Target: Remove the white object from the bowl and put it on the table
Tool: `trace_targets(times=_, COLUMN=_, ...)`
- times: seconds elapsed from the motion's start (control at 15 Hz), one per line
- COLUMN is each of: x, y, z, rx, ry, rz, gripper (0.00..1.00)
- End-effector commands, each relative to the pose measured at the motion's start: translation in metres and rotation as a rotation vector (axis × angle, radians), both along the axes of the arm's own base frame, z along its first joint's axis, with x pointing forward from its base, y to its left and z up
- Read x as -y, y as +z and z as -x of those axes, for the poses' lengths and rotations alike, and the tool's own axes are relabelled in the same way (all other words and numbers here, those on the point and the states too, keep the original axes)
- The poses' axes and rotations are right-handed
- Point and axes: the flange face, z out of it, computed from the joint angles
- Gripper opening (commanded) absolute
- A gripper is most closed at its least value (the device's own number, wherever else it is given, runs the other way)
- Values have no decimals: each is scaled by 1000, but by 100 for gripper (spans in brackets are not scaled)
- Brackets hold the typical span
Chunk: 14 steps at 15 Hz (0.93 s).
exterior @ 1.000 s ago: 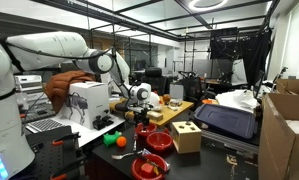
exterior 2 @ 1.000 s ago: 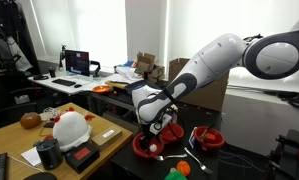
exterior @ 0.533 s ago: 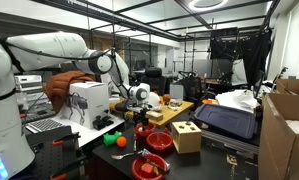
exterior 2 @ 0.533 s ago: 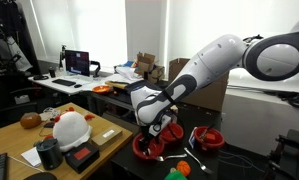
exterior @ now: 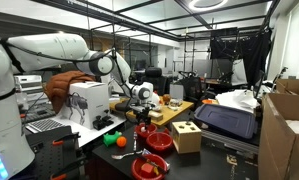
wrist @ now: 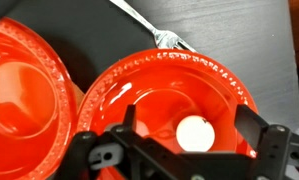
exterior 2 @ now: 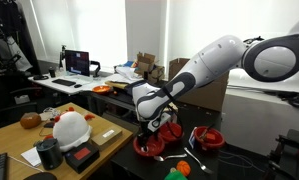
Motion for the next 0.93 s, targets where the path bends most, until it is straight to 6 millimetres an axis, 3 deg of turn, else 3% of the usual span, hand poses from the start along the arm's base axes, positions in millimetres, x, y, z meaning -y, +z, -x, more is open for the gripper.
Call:
trace_targets(times=0.0, x=10, y=23, z=-20, rx=12, ry=-39, rz=-78, gripper=100)
trace_targets(times=0.27, x=16, y=35, z=-33, rx=35, ry=-76, rz=-113, gripper=100)
trace_targets(times=0.87, x=-5, y=15, z=-23, rx=-2, ry=-125, rz=-86, gripper=100)
